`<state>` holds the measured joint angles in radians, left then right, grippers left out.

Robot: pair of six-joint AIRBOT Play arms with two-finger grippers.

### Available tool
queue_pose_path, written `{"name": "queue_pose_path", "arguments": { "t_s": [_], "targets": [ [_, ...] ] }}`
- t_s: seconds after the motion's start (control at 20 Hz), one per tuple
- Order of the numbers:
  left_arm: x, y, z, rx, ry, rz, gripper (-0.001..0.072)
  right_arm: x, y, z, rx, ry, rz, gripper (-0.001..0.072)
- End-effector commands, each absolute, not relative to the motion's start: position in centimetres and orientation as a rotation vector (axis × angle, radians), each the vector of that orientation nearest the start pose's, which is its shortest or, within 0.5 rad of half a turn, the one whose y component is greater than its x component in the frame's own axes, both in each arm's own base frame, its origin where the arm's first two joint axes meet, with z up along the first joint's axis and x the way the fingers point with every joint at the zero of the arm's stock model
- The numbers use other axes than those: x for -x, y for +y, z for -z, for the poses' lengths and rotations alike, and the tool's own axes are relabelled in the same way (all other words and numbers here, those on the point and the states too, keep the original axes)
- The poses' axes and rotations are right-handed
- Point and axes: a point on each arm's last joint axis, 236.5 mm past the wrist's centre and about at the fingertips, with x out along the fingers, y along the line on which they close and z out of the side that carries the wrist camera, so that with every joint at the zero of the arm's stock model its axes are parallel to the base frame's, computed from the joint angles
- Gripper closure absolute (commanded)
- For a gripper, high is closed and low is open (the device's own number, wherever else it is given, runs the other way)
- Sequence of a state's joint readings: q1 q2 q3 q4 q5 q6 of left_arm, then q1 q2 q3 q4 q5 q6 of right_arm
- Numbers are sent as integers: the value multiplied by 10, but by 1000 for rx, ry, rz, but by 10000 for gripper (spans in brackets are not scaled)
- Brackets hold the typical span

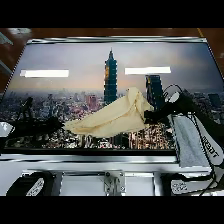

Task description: Fold the shirts.

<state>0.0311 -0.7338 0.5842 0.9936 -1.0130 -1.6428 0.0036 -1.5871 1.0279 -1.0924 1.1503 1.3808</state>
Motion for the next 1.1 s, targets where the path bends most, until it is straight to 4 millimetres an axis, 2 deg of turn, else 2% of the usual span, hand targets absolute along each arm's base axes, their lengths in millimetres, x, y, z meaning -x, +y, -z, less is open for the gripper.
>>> {"name": "queue_pose_path", "arguments": {
  "t_s": [0.0,0.1,0.2,0.3,0.4,0.45,0.55,0.65,0.75,0.85,0.9,0.95,1.0,1.05],
  "targets": [
    [-271,-101,-14,618,1131,199,671,-355,100,109,-379,1572,-288,654],
    [-263,-106,-11,625,1168,214,671,-393,100,78,-364,1450,-301,655],
    [-228,-127,3,582,1343,296,672,-444,106,36,-367,1274,-316,655],
    [-194,-163,14,546,1494,415,671,-494,114,-15,-397,1068,-320,655],
    [-177,-207,18,527,1535,535,672,-524,123,-54,-420,934,-325,655],
    [-174,-231,18,542,1529,584,672,-530,129,-64,-420,906,-334,655],
    [-175,-283,15,661,1498,640,672,-535,141,-70,-410,900,-360,655],
    [-176,-324,11,765,1461,704,672,-536,144,-63,-404,914,-363,655],
    [-174,-343,6,817,1441,769,672,-532,138,-52,-391,952,-352,655],
    [-181,-343,2,822,1409,786,671,-526,119,-41,-349,1001,-314,646],
    [-188,-340,1,832,1396,777,671,-521,111,-36,-342,1029,-305,565],
    [-196,-335,-1,841,1380,771,671,-516,104,-33,-344,1060,-299,260],
    [-203,-331,-3,848,1364,767,671,-508,97,-29,-345,1094,-300,15],
    [-211,-325,-6,852,1348,771,671,-500,90,-26,-340,1132,-305,16]
  ]
}}
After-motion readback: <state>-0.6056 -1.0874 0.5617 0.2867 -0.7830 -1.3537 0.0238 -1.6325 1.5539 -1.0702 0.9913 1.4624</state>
